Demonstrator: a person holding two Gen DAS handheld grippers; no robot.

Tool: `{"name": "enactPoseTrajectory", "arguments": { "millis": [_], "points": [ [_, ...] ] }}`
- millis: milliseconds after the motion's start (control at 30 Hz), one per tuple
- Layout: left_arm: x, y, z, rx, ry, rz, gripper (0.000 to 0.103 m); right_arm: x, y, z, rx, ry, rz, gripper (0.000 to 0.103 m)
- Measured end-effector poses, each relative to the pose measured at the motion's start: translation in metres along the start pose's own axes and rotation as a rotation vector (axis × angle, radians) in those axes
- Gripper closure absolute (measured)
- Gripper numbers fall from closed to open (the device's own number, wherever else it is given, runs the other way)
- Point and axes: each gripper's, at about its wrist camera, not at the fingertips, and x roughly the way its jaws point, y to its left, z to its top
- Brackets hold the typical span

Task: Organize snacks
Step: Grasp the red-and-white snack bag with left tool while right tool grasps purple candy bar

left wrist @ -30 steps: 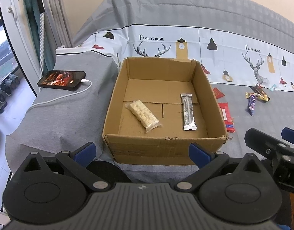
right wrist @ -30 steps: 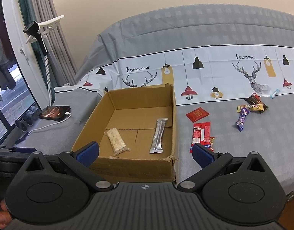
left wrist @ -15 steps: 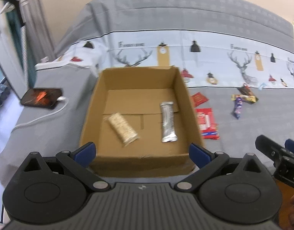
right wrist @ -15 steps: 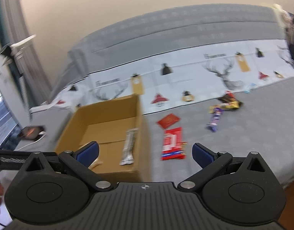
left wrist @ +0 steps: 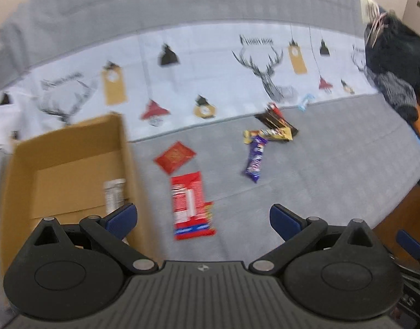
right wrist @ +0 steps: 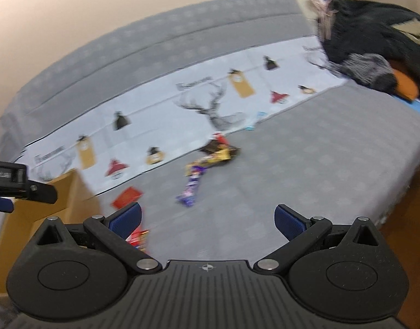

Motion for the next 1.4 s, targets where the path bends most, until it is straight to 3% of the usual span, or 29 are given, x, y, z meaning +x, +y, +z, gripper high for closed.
{"name": "enactPoseTrajectory", "arguments": {
  "millis": [133, 367, 567, 667, 900, 1067, 1200, 1233, 1267, 1300, 1333, 1400],
  "points": [
    [0.069, -0.008, 0.021, -0.038, 0.110, -0.025, 0.000, 0.042, -0.022, 0.016, 0.040, 0.020, -0.020, 0.001],
    [0.180, -0.008, 0.032, -0.005, 0.252, 0.056, 0.000, 0.132, -0.037, 0.033, 0.042, 0.086, -0.062, 0.001],
    [0.242, 0.015, 0.032, -0.080, 0.355, 0.062, 0.000, 0.195, -0.030, 0.036, 0.055, 0.146, -0.043, 0.001],
    [0.259, 0.032, 0.028, -0.107, 0.385, 0.082, 0.000, 0.223, -0.021, 0.039, 0.036, 0.161, -0.029, 0.001],
    [0.270, 0.059, 0.024, -0.083, 0.402, -0.014, 0.000, 0.288, 0.011, 0.037, -0.018, 0.220, -0.005, 0.001],
    [0.276, 0.072, 0.025, -0.087, 0.398, 0.021, 0.000, 0.321, 0.036, 0.029, -0.063, 0.265, 0.010, 0.001],
    [0.276, 0.071, 0.026, -0.111, 0.396, 0.051, 0.000, 0.339, 0.051, 0.017, -0.158, 0.285, -0.029, 0.001],
    [0.275, 0.072, 0.026, -0.130, 0.392, 0.057, 0.004, 0.338, 0.057, 0.014, -0.214, 0.261, -0.042, 0.015],
    [0.272, 0.073, 0.026, -0.149, 0.377, 0.070, 0.016, 0.333, 0.063, 0.009, -0.292, 0.228, -0.038, 0.043],
    [0.265, 0.073, 0.027, -0.158, 0.355, 0.075, 0.027, 0.330, 0.065, 0.007, -0.335, 0.211, -0.022, 0.061],
    [0.258, 0.072, 0.029, -0.154, 0.332, 0.065, 0.051, 0.326, 0.066, 0.006, -0.355, 0.208, -0.016, 0.082],
    [0.250, 0.073, 0.031, -0.162, 0.331, 0.051, 0.053, 0.320, 0.062, 0.007, -0.340, 0.227, -0.021, 0.086]
  ]
}}
